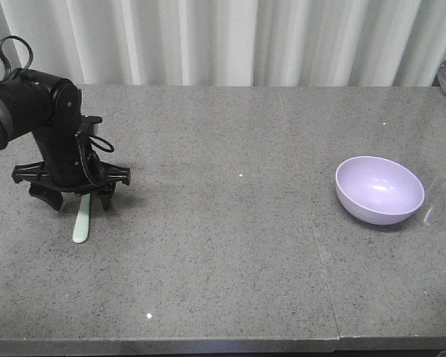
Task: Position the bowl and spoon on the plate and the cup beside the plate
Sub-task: 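Close the left gripper on the pale green spoon handle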
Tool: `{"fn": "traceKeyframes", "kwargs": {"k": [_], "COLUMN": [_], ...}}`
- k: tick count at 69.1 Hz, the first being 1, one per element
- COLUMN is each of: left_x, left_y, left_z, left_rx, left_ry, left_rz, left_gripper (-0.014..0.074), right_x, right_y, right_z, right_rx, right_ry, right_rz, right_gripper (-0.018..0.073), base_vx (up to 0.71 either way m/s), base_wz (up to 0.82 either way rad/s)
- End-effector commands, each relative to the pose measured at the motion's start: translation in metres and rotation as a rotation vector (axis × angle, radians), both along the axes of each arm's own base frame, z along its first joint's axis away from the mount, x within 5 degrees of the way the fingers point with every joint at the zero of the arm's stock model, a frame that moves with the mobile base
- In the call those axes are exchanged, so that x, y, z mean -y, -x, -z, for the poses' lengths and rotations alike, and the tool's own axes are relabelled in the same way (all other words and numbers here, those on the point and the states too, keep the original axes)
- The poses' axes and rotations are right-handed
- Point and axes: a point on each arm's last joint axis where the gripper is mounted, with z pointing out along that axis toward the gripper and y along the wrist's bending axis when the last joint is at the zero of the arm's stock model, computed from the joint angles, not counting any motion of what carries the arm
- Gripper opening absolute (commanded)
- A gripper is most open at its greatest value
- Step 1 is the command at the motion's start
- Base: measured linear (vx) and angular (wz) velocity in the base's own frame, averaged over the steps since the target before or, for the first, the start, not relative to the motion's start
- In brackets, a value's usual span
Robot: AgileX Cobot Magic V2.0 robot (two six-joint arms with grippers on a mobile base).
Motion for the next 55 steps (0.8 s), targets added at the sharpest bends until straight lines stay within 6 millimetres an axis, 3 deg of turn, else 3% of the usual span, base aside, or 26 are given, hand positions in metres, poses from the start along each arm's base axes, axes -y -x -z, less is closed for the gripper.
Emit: {"fn": "traceKeyframes", "kwargs": {"k": [1, 14, 28, 44, 55], "left_x": [-0.0008, 0.0015, 0.0015, 0.0016, 0.0014], "left_y": [-0.0004, -0.0007, -0.0006, -0.0009, -0.0014], "left_z": [-0.0267, -0.0267, -0.0266, -0.0267, -0.0268], "left_rx": [0.092, 0.095, 0.094, 0.097, 0.103], "left_ry": [0.021, 0.046, 0.047, 0.048, 0.046], "left_rz": [-0.009, -0.011, -0.011, -0.011, -0.010], "left_gripper": [0.0559, 0.0548, 0.0475, 0.0353, 0.0223], "right_x": [0.0015, 0.0015, 0.0015, 0.0015, 0.0015], "right_y": [-0.0035, -0.0035, -0.0035, -0.0035, -0.0035], "right_z": [-0.0133, -0.0133, -0.0133, -0.0133, -0.0133], "right_rx": [0.087, 0.087, 0.087, 0.087, 0.087], "right_ry": [0.015, 0.015, 0.015, 0.015, 0.015], "right_rz": [0.003, 0.003, 0.003, 0.003, 0.003], "right_gripper": [0.0536, 0.0536, 0.0536, 0.0536, 0.0536], "base_vx": [0.00, 0.00, 0.00, 0.00, 0.00], "base_wz": [0.00, 0.00, 0.00, 0.00, 0.00]}}
